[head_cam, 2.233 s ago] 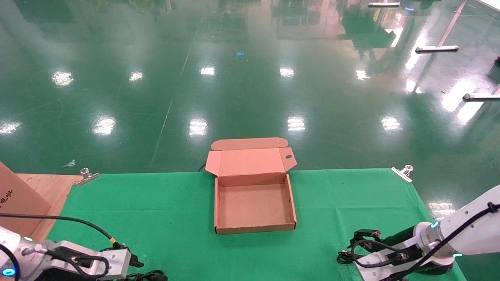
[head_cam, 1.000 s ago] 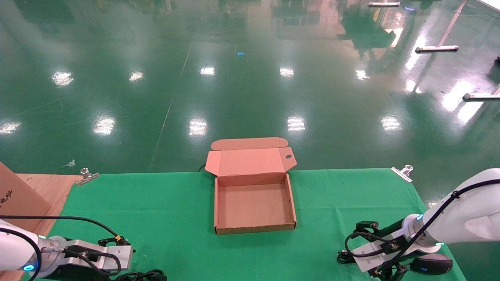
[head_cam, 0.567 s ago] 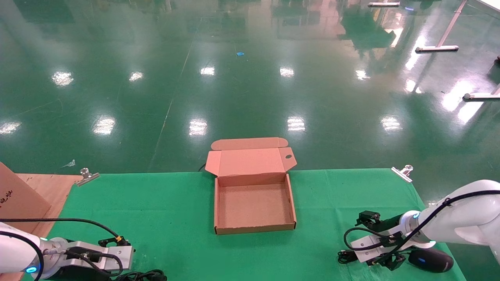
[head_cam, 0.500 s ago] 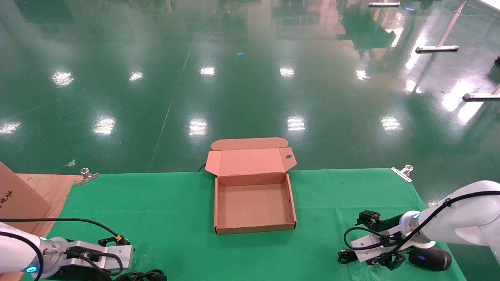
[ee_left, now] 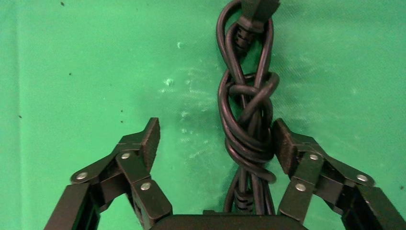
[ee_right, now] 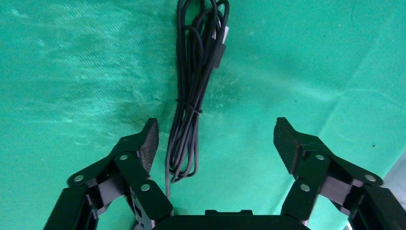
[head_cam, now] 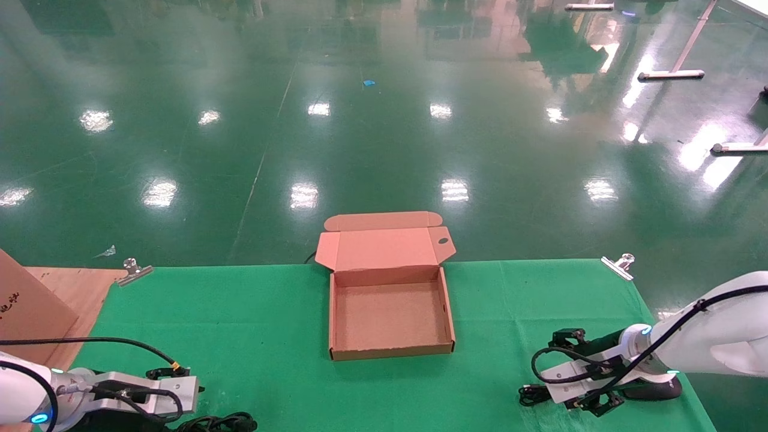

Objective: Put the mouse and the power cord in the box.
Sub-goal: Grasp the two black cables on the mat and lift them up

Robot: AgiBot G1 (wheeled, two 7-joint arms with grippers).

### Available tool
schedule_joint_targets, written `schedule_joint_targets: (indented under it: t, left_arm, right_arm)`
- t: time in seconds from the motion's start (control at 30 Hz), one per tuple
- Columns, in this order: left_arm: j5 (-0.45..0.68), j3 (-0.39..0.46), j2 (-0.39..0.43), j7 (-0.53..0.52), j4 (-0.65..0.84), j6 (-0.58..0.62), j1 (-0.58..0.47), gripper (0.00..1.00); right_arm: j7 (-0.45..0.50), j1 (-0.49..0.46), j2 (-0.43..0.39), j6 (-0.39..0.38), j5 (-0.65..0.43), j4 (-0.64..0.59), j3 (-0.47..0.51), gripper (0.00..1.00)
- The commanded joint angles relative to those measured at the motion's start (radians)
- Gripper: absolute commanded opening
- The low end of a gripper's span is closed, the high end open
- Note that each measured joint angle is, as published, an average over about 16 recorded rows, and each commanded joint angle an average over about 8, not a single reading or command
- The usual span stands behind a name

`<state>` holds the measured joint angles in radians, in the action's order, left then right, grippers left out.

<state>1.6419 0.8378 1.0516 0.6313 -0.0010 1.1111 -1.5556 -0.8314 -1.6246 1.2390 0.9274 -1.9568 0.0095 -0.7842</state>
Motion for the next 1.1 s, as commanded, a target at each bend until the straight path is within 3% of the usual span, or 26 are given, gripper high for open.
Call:
schedule_joint_targets:
  t: [0.03,1.1]
  left_arm:
    - [-0.001,0.0,-0.003,0.001,0.0,0.002,-0.001,0.0]
    - [0.003,0.002,-0.014,0.012,0.001,0.066,-0.004,0.0]
  right_arm:
    - [-0.002,-0.003,-0.001,0.008,0.002,-0.002,0.001,0.0]
    - [-0.025,-0.026,-0.026,0.106,0.018,-0.009,0.013,0.0]
